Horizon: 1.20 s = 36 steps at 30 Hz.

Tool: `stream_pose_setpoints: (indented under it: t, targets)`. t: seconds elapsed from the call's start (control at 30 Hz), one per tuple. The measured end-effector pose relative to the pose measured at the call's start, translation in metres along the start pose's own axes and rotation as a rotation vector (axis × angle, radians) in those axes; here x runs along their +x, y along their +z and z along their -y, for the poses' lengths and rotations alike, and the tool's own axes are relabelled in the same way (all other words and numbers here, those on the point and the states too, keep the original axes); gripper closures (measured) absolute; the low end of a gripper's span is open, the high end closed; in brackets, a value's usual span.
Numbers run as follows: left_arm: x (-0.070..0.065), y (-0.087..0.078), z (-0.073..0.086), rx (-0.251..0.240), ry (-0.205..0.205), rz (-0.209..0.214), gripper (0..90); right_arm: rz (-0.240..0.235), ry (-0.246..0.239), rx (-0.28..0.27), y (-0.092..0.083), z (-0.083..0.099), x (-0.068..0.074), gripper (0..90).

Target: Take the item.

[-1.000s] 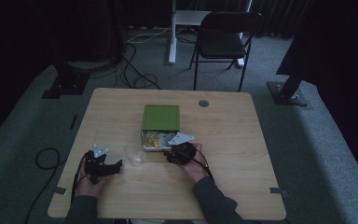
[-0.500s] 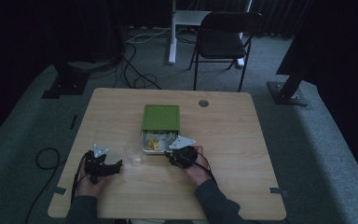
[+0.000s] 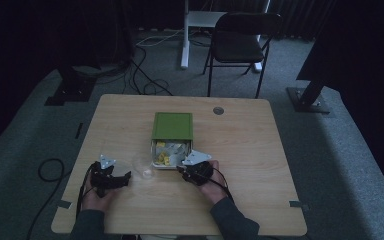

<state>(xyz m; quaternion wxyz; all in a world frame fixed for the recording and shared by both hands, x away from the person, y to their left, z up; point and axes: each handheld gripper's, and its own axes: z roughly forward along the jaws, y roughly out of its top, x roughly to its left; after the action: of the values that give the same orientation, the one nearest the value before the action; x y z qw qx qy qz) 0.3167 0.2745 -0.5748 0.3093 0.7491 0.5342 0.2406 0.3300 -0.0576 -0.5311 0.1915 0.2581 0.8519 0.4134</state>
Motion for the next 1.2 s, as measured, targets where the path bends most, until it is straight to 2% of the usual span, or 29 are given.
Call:
stream_pose_setpoints:
  t: [0.5,0.73,1.0,1.2]
  targets:
    - [-0.0001,-0.0014,0.0012,0.001,0.000,-0.003,11.0,-0.015,-0.012,0.004,-0.0038,0.0070,0.0091,68.7]
    - [-0.0025,-0.0038,0.0033,-0.007,-0.009,-0.013,15.0,-0.018,-0.016,0.004,-0.0039,0.0071,0.0094,68.7]
    - [-0.0030,-0.0041,0.0035,-0.008,-0.009,-0.012,15.3,-0.021,-0.013,0.003,-0.0049,0.0070,0.0107,68.7]
    - [-0.0045,-0.0047,0.0021,0.005,-0.012,-0.014,16.0,-0.020,-0.018,0.009,-0.0048,0.0073,0.0111,63.2]
